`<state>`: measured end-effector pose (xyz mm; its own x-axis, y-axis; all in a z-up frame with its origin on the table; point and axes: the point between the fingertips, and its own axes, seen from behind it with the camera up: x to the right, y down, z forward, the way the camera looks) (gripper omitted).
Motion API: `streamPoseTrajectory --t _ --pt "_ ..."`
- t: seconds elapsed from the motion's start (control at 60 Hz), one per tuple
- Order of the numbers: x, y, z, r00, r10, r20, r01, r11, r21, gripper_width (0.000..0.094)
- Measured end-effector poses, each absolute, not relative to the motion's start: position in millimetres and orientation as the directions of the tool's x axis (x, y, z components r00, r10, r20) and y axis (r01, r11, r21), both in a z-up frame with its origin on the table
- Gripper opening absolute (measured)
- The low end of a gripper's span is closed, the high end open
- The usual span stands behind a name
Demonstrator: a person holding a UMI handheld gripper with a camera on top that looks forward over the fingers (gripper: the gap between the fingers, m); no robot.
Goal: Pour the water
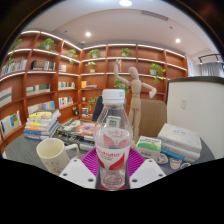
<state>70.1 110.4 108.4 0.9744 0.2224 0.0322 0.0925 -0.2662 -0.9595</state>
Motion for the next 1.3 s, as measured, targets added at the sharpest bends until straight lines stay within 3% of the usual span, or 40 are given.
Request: streamPoseTrajectory --t 0.117,0.233,0.35,0.5,0.633,0.833,0.983,1.3 --pt "68.6 108.8 83.8 0.976 0.216 -0.035 0.030 -0.292 -0.956 0.0359" --pt "68.9 106.5 88.2 0.978 0.208 0.004 0.053 -0.232 -0.971 0.0360" --pt "70.5 106.3 89.1 0.982 0.189 -0.002 0.043 -0.233 -0.971 0.0366" --pt "67.3 103.9 88.0 0.974 0.220 0.050 0.103 -0.235 -0.967 0.0538" --pt "76.7 85.7 71.2 0.978 0.200 0.064 0.128 -0.327 -0.936 0.0898" --pt "86.5 18.4 75.6 0.986 0.164 0.024 0.093 -0.432 -0.897 0.0888" --pt "89.6 -20.1 119.5 0.992 0.121 -0.031 0.029 -0.463 -0.886 0.0891" --pt "121.3 -49.3 197.4 0.998 0.007 -0.059 -0.051 -0.429 -0.902 0.0889"
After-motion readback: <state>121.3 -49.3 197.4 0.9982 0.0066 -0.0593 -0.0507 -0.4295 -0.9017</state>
